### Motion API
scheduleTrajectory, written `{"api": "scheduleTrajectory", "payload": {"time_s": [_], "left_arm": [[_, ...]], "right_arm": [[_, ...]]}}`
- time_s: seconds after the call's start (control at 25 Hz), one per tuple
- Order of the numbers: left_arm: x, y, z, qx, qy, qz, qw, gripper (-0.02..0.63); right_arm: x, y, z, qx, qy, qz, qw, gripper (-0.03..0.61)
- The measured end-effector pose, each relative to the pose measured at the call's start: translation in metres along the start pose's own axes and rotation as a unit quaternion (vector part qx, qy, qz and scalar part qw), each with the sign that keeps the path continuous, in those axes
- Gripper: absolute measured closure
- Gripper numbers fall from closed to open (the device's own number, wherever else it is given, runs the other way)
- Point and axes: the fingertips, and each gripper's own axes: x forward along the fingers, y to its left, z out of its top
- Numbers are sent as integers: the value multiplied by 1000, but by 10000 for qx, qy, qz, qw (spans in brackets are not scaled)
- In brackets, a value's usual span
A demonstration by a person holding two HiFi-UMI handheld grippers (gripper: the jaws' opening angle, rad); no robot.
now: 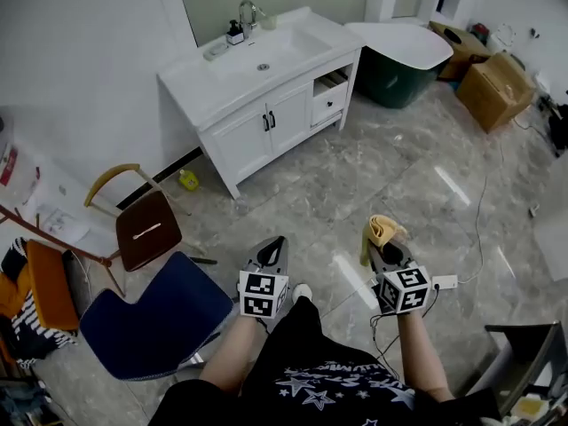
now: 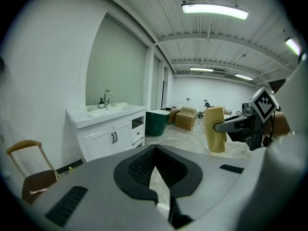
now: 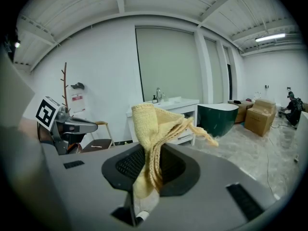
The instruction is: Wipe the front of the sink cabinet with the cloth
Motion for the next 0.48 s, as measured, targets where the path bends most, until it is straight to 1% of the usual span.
{"api": "scheduleTrajectory", "payload": {"time_s": [0.12,0.28,0.48], "left_arm": [[40,31,28,112,13,-90,9999,598],[77,63,58,156,-123,-154,9997,600],[98,86,60,-32,-147,-90,9998,600]], "right_arm": [[44,-13,34,-125,40,-49,9999,497],[88,-22,68,-349,7,-111,9993,497],[119,-35,80,-388,93,-124,9991,497]]}}
